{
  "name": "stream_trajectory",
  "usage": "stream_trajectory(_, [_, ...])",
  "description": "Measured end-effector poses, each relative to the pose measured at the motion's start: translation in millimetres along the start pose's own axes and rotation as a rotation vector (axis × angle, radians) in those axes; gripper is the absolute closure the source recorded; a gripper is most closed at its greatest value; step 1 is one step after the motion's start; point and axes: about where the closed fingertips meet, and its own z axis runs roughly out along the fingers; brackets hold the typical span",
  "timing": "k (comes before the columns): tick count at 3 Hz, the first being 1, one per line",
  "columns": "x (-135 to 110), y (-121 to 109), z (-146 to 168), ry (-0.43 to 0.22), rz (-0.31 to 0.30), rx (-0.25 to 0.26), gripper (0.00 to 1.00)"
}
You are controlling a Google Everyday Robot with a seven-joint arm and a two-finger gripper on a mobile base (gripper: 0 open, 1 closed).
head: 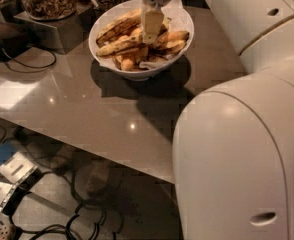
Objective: Pick banana from white bowl
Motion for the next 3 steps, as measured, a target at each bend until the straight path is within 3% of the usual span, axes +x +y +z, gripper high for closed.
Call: stream_trajectory(3, [2.6, 18.9, 17.3, -0.004, -0.035, -0.054, 0.25])
